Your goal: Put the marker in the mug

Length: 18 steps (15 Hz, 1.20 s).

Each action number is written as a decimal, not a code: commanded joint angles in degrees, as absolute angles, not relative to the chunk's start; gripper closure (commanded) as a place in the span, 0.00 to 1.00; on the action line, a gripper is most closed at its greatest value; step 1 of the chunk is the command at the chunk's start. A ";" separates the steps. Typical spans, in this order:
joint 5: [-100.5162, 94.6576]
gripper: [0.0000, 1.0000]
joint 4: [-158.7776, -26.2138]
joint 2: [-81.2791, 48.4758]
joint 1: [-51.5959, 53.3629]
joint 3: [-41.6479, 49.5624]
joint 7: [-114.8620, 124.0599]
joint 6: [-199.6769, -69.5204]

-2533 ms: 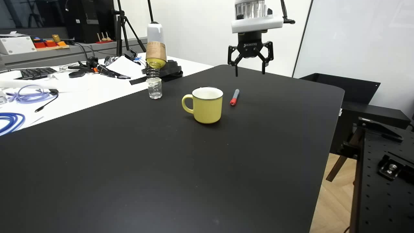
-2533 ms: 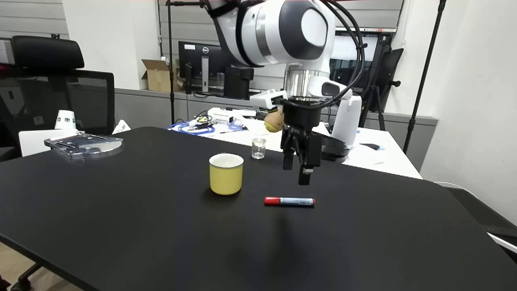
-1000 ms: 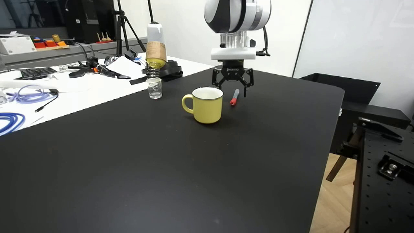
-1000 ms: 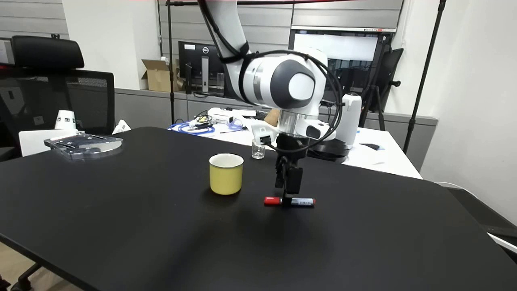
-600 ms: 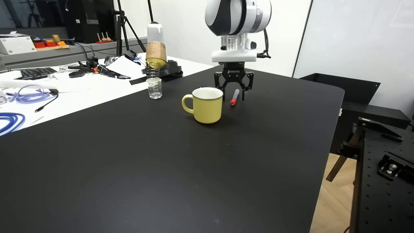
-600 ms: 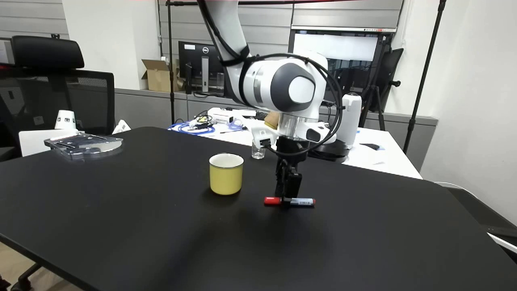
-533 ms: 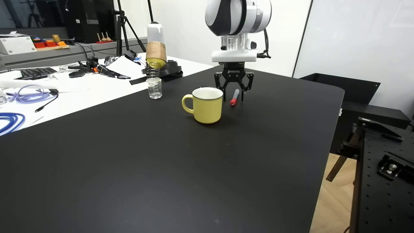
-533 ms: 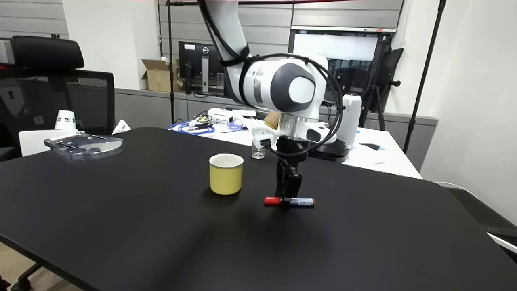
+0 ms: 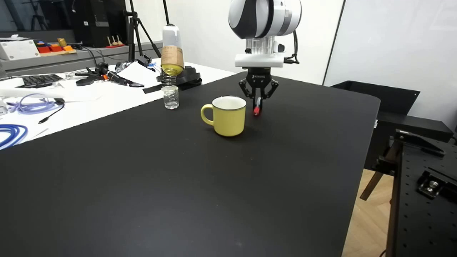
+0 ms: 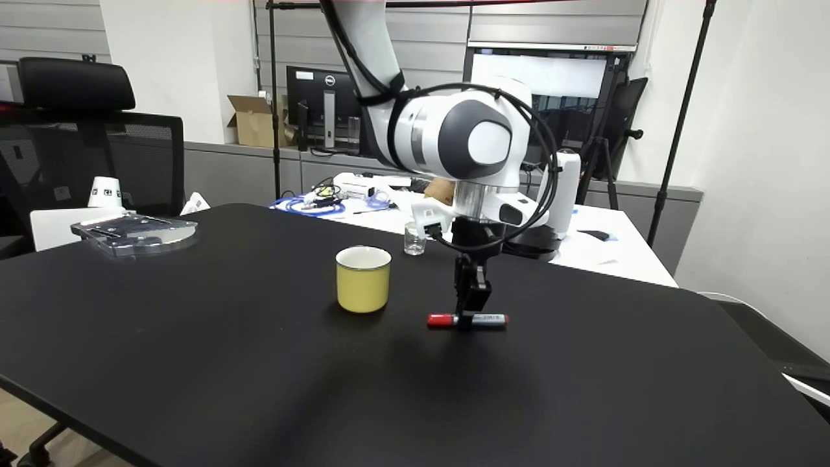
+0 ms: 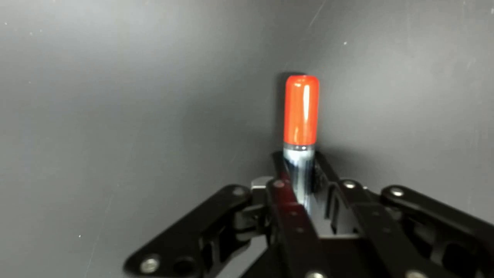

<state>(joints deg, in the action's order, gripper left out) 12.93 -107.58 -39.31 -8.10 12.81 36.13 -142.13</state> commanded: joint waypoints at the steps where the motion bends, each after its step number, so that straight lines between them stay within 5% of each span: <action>1: 11.52 0.95 -109.51 -36.43 -5.39 15.35 38.83 -143.44; 11: -11.46 0.95 -111.47 -26.70 9.75 23.04 50.06 -143.30; 18: -13.13 0.95 -116.33 -18.25 9.02 13.77 42.94 -141.59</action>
<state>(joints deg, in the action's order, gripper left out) -12.49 -112.46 -23.53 10.13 17.06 45.93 -143.20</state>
